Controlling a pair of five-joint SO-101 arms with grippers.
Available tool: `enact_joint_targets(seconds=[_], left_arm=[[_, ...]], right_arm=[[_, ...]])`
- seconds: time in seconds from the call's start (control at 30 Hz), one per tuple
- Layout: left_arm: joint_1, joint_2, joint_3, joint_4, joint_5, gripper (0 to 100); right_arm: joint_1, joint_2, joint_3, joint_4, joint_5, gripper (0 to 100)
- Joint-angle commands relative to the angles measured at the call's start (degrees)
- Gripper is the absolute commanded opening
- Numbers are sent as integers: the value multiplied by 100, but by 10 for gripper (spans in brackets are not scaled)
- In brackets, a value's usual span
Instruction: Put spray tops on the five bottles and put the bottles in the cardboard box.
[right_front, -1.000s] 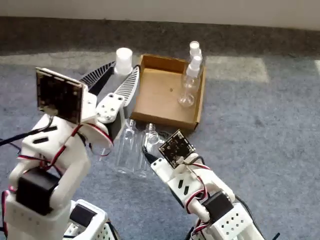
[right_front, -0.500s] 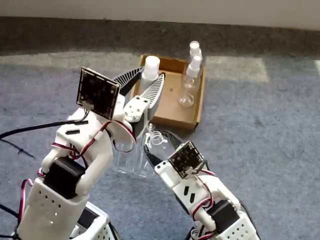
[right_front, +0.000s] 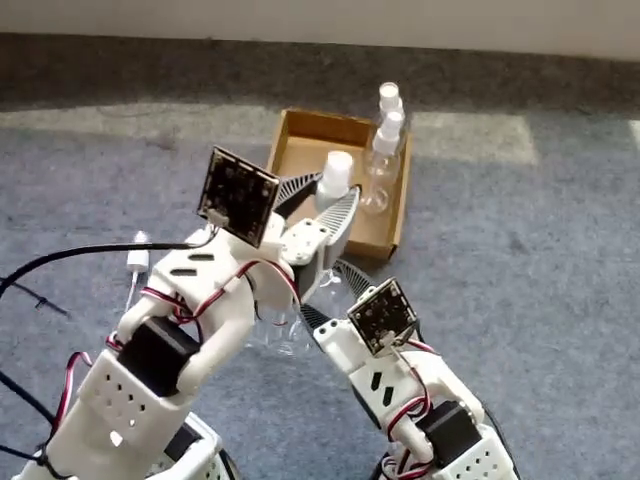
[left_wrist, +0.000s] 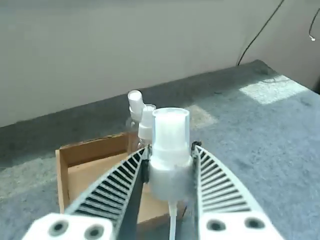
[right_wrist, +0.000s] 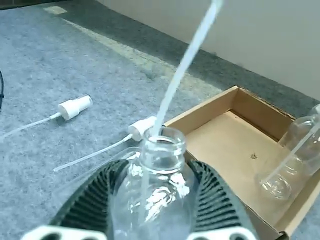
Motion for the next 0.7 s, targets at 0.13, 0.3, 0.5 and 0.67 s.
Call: enact_joint_targets(seconds=[0.13,0.3,0.5,0.67], left_arm=[[198,-119,673,-97,26,34],[242,-127,1007,-88,0,44],[242,-127,1042,229,0,194],[198,-418,725,554,-9,211]], right_arm=[[585,-66,-110,-13,-53,4],[673,-66,-101,-13,-53,4],[655,-66,-75,4,-53,4],[673,-66,-75,-13,-53,6]])
